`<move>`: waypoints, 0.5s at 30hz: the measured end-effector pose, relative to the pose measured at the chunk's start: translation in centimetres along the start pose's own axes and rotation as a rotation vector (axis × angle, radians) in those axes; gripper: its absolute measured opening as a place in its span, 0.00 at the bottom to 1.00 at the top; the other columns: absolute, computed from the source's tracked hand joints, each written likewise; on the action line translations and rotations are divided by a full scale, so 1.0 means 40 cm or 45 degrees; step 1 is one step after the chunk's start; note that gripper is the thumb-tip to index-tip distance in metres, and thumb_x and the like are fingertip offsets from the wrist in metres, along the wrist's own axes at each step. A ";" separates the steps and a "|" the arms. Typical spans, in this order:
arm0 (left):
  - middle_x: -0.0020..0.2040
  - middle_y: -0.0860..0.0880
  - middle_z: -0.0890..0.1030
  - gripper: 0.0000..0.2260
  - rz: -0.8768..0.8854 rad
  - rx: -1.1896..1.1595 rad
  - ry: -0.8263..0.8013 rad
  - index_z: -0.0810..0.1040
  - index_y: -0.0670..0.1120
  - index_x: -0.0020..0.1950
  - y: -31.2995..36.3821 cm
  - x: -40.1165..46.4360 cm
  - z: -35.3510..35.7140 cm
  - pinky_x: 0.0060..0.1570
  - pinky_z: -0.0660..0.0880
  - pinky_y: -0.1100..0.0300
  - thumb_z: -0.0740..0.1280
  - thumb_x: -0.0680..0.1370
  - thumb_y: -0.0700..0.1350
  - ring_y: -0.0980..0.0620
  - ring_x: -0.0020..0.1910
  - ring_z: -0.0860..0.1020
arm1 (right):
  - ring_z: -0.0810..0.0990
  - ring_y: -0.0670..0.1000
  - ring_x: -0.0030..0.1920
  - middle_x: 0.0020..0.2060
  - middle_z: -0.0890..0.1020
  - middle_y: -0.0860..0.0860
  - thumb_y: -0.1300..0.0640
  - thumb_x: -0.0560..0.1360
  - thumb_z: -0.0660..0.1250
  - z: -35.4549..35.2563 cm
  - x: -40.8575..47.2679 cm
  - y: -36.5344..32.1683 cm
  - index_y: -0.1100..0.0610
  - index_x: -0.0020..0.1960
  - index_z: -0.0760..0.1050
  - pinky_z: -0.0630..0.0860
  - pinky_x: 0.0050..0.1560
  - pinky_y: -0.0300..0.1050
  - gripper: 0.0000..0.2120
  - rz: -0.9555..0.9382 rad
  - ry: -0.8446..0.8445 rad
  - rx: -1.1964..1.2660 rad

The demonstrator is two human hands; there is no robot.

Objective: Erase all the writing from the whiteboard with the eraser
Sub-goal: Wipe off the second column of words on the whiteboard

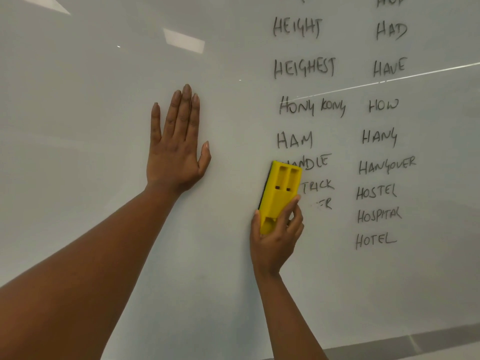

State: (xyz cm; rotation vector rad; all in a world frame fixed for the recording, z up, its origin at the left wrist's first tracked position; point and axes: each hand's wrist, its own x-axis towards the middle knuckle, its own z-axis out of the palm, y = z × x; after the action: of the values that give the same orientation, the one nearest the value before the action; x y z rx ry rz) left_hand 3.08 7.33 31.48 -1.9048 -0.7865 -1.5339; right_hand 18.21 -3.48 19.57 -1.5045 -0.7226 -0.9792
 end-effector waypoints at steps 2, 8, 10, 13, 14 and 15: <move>0.77 0.40 0.51 0.30 0.000 0.006 -0.011 0.49 0.38 0.77 0.000 0.000 0.001 0.73 0.41 0.46 0.49 0.79 0.51 0.45 0.76 0.49 | 0.68 0.53 0.50 0.60 0.68 0.56 0.44 0.73 0.61 -0.005 -0.010 0.004 0.61 0.72 0.57 0.77 0.39 0.47 0.34 -0.136 -0.056 -0.048; 0.77 0.40 0.51 0.30 -0.001 -0.003 -0.016 0.49 0.38 0.77 -0.002 -0.003 0.000 0.73 0.41 0.46 0.49 0.78 0.51 0.45 0.76 0.49 | 0.69 0.53 0.49 0.59 0.68 0.55 0.44 0.73 0.60 -0.041 -0.039 0.105 0.61 0.71 0.59 0.78 0.38 0.47 0.33 -0.321 -0.138 -0.178; 0.77 0.40 0.52 0.30 0.000 -0.010 -0.004 0.49 0.38 0.77 0.000 -0.003 0.000 0.73 0.41 0.46 0.49 0.78 0.51 0.45 0.76 0.49 | 0.69 0.54 0.51 0.59 0.69 0.57 0.43 0.73 0.60 -0.045 -0.020 0.122 0.60 0.72 0.58 0.79 0.38 0.51 0.34 -0.142 -0.087 -0.153; 0.77 0.40 0.51 0.30 -0.004 -0.013 -0.001 0.49 0.38 0.77 0.002 -0.003 0.001 0.73 0.41 0.46 0.49 0.78 0.51 0.45 0.76 0.49 | 0.67 0.54 0.53 0.59 0.72 0.61 0.43 0.73 0.60 -0.029 0.033 0.085 0.59 0.73 0.56 0.79 0.40 0.54 0.35 0.107 0.016 -0.042; 0.77 0.40 0.51 0.30 -0.005 -0.011 -0.002 0.49 0.38 0.77 0.002 -0.002 0.001 0.73 0.41 0.46 0.49 0.78 0.51 0.45 0.76 0.49 | 0.67 0.54 0.53 0.59 0.73 0.61 0.43 0.73 0.61 -0.020 0.051 0.065 0.60 0.73 0.56 0.78 0.41 0.54 0.35 0.130 0.040 -0.014; 0.77 0.40 0.51 0.30 -0.006 -0.009 -0.002 0.49 0.38 0.77 0.001 -0.002 0.001 0.73 0.41 0.46 0.49 0.78 0.51 0.45 0.76 0.49 | 0.67 0.54 0.53 0.59 0.73 0.62 0.44 0.73 0.61 -0.012 0.064 0.044 0.61 0.73 0.57 0.77 0.42 0.54 0.35 0.128 0.055 0.004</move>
State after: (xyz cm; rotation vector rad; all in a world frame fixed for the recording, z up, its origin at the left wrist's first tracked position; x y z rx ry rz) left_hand 3.14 7.33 31.39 -1.9105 -0.7884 -1.5402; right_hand 20.84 -4.47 21.02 -1.4976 -0.6118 -0.9317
